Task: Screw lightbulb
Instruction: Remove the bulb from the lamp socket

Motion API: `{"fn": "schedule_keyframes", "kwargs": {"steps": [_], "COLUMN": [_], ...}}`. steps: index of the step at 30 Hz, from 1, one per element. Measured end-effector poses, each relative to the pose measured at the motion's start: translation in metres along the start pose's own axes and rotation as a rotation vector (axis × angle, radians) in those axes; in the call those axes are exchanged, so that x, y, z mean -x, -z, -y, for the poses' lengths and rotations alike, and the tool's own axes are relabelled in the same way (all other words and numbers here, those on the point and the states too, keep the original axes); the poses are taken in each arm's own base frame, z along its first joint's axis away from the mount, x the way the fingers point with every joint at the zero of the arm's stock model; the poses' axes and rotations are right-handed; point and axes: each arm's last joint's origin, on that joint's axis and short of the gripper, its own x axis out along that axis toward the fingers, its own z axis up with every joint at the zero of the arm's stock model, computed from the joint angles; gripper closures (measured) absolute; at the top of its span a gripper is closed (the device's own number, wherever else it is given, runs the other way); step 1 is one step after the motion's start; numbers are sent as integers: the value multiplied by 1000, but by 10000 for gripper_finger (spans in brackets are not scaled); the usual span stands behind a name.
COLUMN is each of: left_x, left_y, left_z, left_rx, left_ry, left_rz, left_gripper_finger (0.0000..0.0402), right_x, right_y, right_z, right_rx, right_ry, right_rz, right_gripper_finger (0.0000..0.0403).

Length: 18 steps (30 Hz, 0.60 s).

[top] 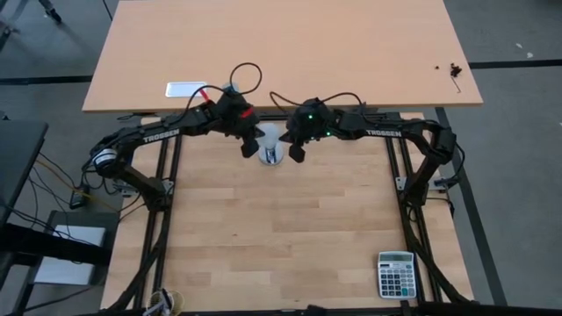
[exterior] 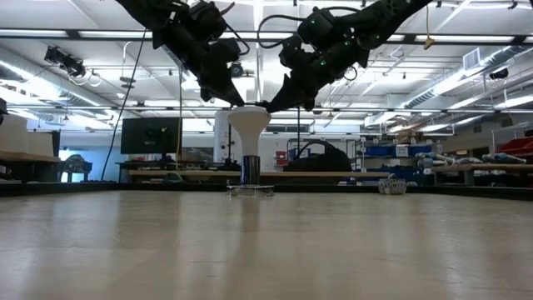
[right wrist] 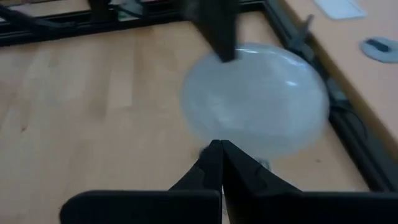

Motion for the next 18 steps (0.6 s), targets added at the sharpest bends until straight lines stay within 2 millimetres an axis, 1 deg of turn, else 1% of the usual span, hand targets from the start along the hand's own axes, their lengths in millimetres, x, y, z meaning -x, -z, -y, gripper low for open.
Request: {"fn": "schedule_keyframes", "kwargs": {"steps": [6,8,10,11,13,16,18], "left_x": [-1,-2,-2,-2,-2,-2,-2], "left_y": [-1,-1,-2,-2,-3,-5,-8], "left_z": [6,8,8,8,8,7,7], "left_rx": [-12,-15,-15,-11,-3,-6,-11], "left_ry": [24,25,23,21,17,10,11], "left_rz": [0,1,6,8,19,48,77], "left_gripper_finger": [402,402,402,402,402,402,402], "right_x": [6,9,13,15,17,13,9], "right_y": [1,0,0,-2,-5,-6,-6], "right_z": [24,32,36,35,28,11,-1], "right_rx": [-36,-55,-73,-72,-59,-29,8], "right_ry": [171,185,141,100,5,-104,-137], "right_rz": [11,25,35,45,63,56,51], "right_gripper_finger": [392,392,392,392,392,392,392]}}
